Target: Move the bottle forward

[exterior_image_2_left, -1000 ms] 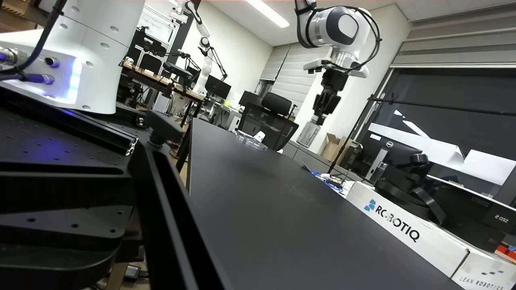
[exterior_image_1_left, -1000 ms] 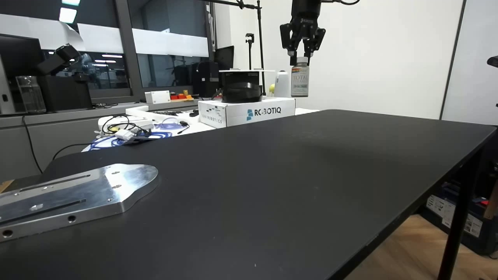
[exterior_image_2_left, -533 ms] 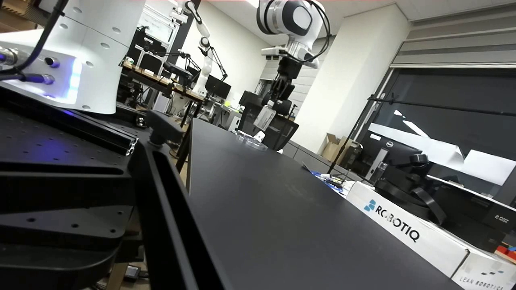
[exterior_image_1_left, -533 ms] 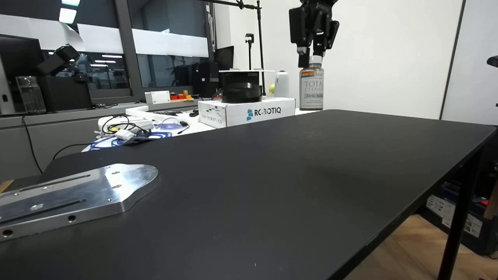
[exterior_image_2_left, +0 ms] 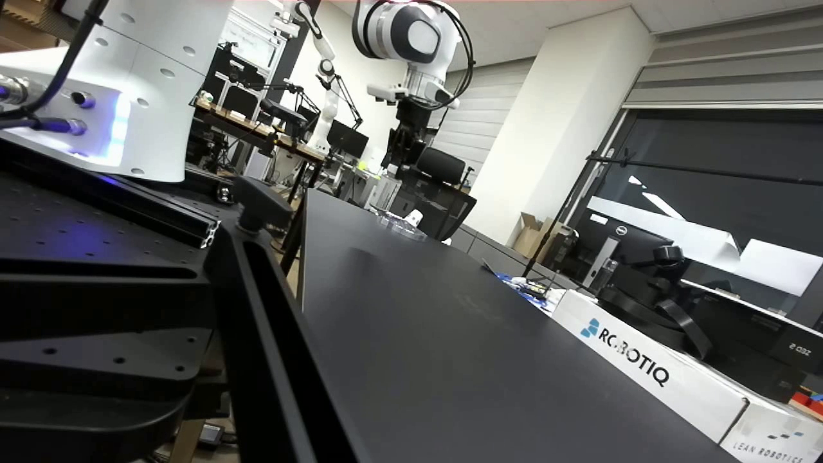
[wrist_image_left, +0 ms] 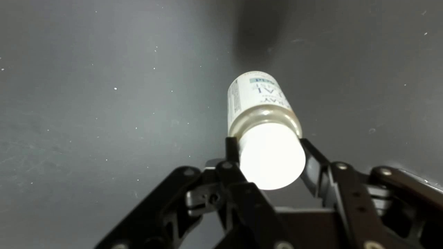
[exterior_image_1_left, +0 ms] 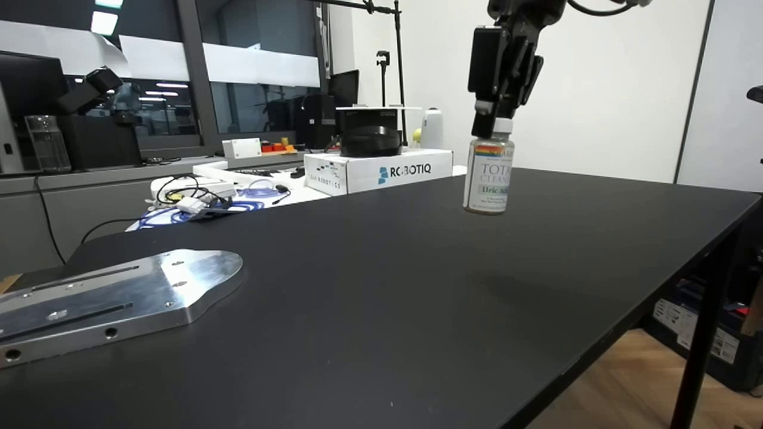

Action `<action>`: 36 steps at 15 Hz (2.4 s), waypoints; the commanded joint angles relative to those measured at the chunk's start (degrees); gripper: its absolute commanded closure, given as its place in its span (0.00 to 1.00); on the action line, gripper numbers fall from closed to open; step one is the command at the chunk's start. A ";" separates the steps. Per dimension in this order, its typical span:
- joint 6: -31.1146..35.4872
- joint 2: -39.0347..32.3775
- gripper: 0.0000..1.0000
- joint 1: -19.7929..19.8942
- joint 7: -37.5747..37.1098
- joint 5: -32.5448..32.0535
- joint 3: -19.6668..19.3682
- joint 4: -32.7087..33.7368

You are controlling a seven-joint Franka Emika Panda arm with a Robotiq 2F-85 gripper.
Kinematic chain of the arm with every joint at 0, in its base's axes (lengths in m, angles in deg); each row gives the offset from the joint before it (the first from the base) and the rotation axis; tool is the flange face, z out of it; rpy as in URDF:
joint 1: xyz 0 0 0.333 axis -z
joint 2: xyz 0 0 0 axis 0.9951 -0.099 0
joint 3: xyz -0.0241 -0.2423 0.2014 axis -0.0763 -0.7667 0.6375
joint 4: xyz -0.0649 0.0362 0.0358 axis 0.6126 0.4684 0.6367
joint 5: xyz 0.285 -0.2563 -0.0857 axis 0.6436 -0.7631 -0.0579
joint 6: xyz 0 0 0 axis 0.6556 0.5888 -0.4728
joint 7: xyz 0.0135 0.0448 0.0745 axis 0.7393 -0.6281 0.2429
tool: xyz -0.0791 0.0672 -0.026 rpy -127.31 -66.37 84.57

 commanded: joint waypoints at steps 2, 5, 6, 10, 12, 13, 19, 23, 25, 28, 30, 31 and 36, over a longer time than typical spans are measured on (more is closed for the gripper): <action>7.82 -0.42 0.80 -0.47 3.16 1.33 -0.04 -5.41; 9.97 -1.68 0.80 0.11 3.92 -0.89 -0.01 -7.06; 10.11 -2.08 0.80 0.36 3.84 -1.77 0.01 -7.35; 10.09 -3.13 0.80 2.13 1.19 -9.96 -0.25 -8.38; 9.86 -3.36 0.80 3.08 0.03 -14.35 -0.53 -8.57; 9.30 -4.19 0.80 3.64 -0.85 -16.71 -0.66 -7.51; 8.26 -4.91 0.80 5.21 -4.59 -23.31 -0.59 -7.53; 7.90 -5.78 0.80 5.08 -5.27 -23.67 -0.64 -7.54; 7.49 -5.62 0.30 4.88 -4.46 -21.96 -0.51 -7.52; 6.45 -3.26 0.17 4.61 -1.83 -17.83 -0.10 -7.35; 4.42 -0.86 0.05 3.83 0.66 -14.21 -0.79 -6.99; 2.71 -0.06 0.01 3.69 2.23 -11.86 -0.89 -6.46; -4.33 2.53 0.00 3.93 6.39 -7.40 -1.75 -5.38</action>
